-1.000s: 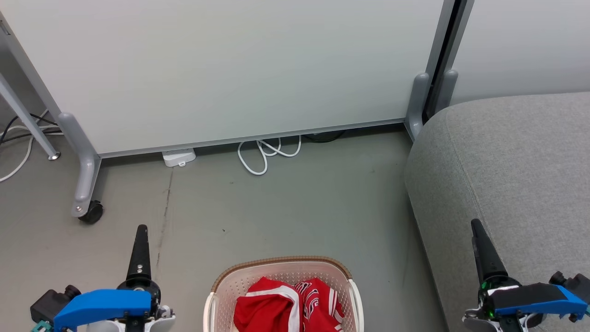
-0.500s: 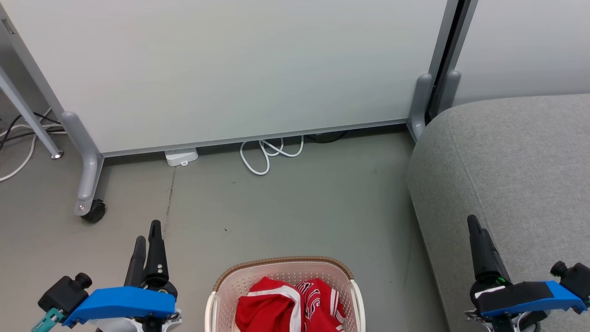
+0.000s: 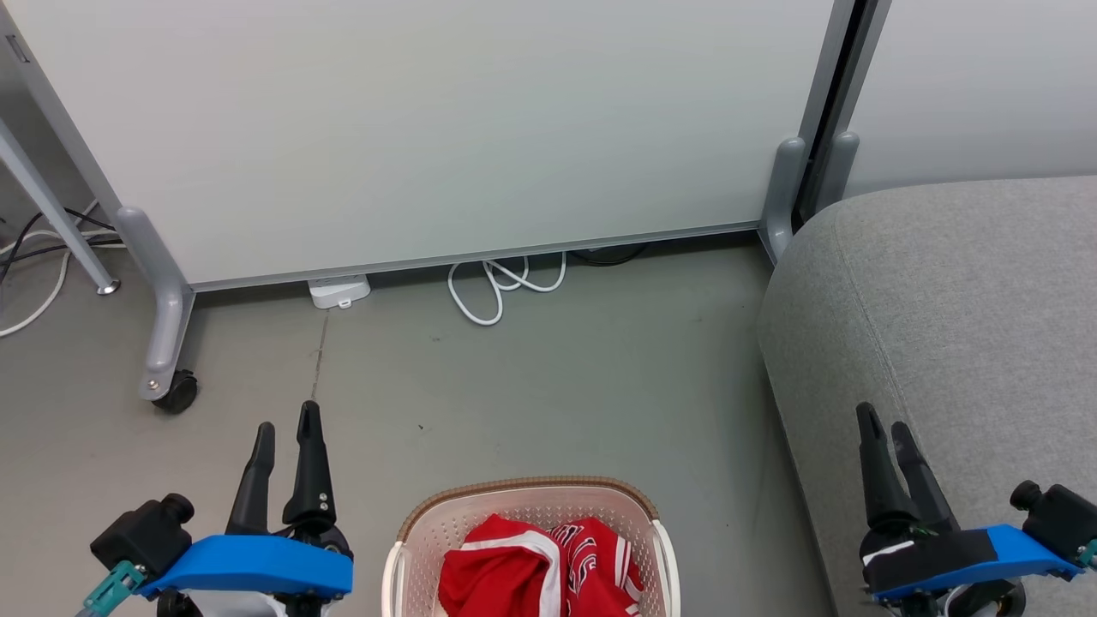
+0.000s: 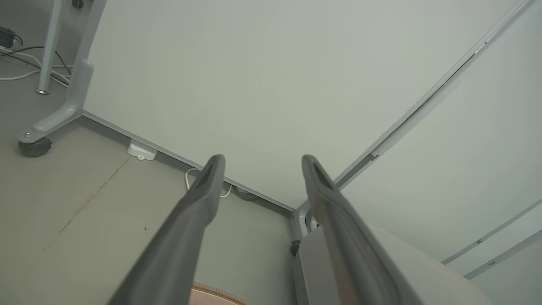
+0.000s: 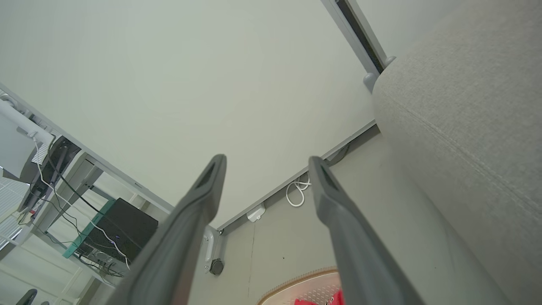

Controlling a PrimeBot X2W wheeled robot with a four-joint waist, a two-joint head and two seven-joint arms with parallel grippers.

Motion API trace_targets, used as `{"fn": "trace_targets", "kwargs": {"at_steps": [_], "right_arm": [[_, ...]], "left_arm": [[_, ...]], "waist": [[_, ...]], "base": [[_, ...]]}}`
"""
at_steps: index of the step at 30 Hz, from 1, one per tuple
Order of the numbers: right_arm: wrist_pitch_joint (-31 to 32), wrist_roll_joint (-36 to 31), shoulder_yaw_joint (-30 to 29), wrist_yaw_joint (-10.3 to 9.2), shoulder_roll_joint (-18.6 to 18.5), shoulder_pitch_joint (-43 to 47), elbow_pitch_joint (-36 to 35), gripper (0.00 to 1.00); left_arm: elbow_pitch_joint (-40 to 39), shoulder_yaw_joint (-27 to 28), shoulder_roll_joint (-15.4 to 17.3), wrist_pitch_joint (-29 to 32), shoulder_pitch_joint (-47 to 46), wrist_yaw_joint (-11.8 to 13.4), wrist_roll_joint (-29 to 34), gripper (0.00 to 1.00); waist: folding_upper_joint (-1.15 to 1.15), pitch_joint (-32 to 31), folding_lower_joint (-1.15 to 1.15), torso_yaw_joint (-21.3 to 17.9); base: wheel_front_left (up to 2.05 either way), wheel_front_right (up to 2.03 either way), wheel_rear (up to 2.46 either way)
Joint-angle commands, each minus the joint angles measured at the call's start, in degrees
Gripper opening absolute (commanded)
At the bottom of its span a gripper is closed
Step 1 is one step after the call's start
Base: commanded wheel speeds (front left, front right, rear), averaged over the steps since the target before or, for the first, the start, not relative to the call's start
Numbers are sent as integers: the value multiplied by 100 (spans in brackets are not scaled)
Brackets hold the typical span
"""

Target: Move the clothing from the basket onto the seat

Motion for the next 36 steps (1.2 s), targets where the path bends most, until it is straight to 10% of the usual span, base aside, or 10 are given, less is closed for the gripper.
{"fn": "trace_targets", "kwargs": {"at_steps": [1,36], "right_arm": [[-61,-181,13,15,-49,-41,-53,100],[-366,-2350,13,18,-67,58,87,100]], "left_arm": [[-85,-14,42,-58,-34,-40,172,100],[383,-182,43,-572,35,-74,2131,100]], "waist": [[0,-1,0,0],[0,-18,0,37]], "base": [[0,0,0],[0,0,0]]}}
